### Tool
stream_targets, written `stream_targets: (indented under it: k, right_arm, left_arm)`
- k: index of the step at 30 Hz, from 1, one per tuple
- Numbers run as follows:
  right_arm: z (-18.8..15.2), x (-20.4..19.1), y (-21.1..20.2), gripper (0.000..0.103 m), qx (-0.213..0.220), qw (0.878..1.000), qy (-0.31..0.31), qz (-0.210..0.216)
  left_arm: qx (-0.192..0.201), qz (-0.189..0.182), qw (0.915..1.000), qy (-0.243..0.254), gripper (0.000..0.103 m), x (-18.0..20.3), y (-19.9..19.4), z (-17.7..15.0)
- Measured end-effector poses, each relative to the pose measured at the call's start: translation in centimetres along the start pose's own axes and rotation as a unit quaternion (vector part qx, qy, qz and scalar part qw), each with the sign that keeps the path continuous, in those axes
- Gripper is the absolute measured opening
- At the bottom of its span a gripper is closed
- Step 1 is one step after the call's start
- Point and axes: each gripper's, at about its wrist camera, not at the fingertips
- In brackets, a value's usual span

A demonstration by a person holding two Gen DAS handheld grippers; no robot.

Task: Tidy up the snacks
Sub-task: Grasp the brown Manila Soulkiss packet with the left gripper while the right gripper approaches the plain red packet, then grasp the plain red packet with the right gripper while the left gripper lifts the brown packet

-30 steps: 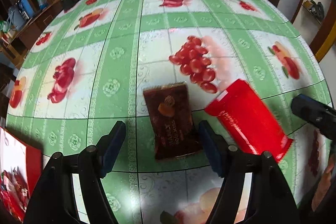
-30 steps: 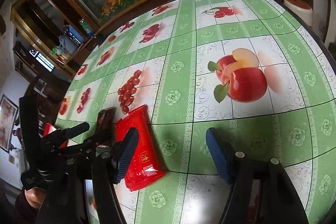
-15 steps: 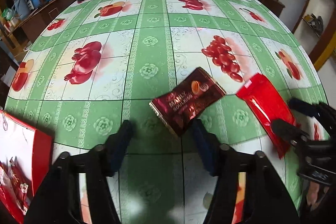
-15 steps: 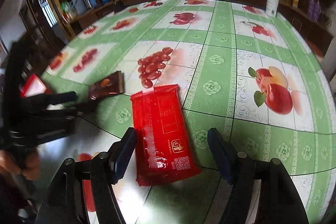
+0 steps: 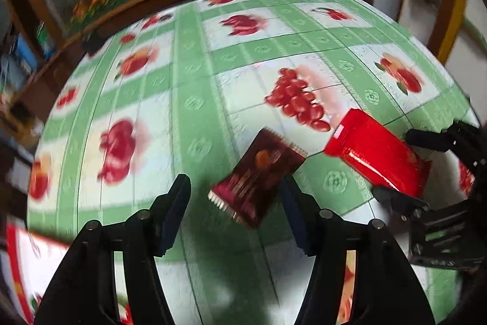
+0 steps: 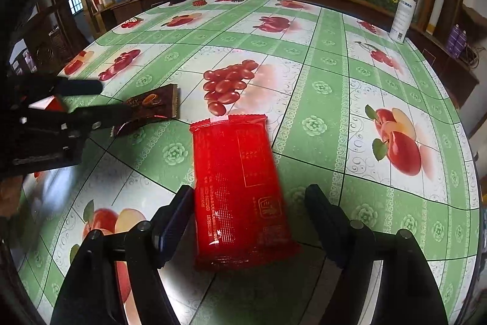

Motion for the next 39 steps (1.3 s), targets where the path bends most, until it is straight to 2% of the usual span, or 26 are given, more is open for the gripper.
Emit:
stream_targets:
  k: [3, 4, 7, 10, 12, 15, 17, 20, 22, 26, 28, 32, 39]
  right_arm:
    - [0.0, 0.0, 0.0, 0.078, 0.000, 1.000, -0.001, 0.001]
    - [0.0, 0.1, 0.0, 0.078, 0.000, 1.000, -0.002, 0.001]
    - [0.0, 0.1, 0.0, 0.078, -0.001, 1.000, -0.002, 0.002]
    - [0.0, 0.1, -0.1, 0.079, -0.001, 1.000, -0.002, 0.003]
    - [0.0, 0.1, -0.1, 0.078, 0.000, 1.000, -0.002, 0.002]
    - [-0.1, 0.2, -0.2, 0.075, 0.004, 1.000, -0.001, 0.001]
    - [-0.1, 0.4, -0.3, 0.064, 0.010, 1.000, 0.004, -0.002]
    - [-0.1, 0.6, -0.4, 0.056, 0.014, 1.000, 0.011, -0.005]
    - [-0.2, 0.5, -0.4, 0.055, 0.016, 1.000, 0.010, -0.009]
    - [-0.7, 0.2, -0.7, 0.053, 0.018, 1.000, 0.013, -0.015]
    - [-1.0, 0.0, -1.0, 0.053, 0.019, 1.000, 0.014, -0.016]
    - [-1.6, -0.3, -1.4, 0.053, 0.020, 1.000, 0.017, -0.016]
    - [-2.6, -1.6, -2.4, 0.054, 0.021, 1.000, 0.019, -0.003]
  left_arm:
    - [-0.025, 0.004, 0.9987, 0.045, 0.061, 1.4, 1.7, 0.1]
    - [-0.007, 0.004, 0.9988, 0.048, 0.059, 1.5, 1.6, 0.1]
    - [-0.006, -0.017, 0.9990, 0.042, 0.059, 1.1, 1.5, -0.1]
    - [-0.009, -0.055, 0.9980, 0.029, 0.039, 0.7, 1.3, -0.5]
    - [-0.005, -0.056, 0.9978, 0.035, 0.030, 1.4, 1.0, -1.1]
    - [0.003, -0.061, 0.9971, 0.046, 0.029, 2.9, 0.1, -2.3]
    - [0.007, -0.065, 0.9968, 0.046, 0.029, 3.6, -0.5, -3.1]
    - [0.009, -0.070, 0.9970, 0.030, 0.028, 4.2, -1.6, -4.6]
    - [0.010, -0.074, 0.9970, 0.019, 0.028, 4.1, -2.3, -5.5]
    - [0.005, -0.079, 0.9969, -0.005, 0.016, 3.7, -3.5, -7.3]
    - [0.002, -0.081, 0.9965, -0.022, 0.016, 3.1, -3.8, -7.9]
    - [0.004, -0.054, 0.9980, -0.033, 0.016, 2.6, -4.6, -9.3]
    - [0.008, -0.055, 0.9970, -0.054, 0.016, 1.4, -5.3, -10.7]
Point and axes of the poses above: each gripper's, at about its wrist camera, not at the fingertips, and y roughly the way its jaws point, x to its right, z to its top, and after that the axes turned 7 degrees about -z, right-handed
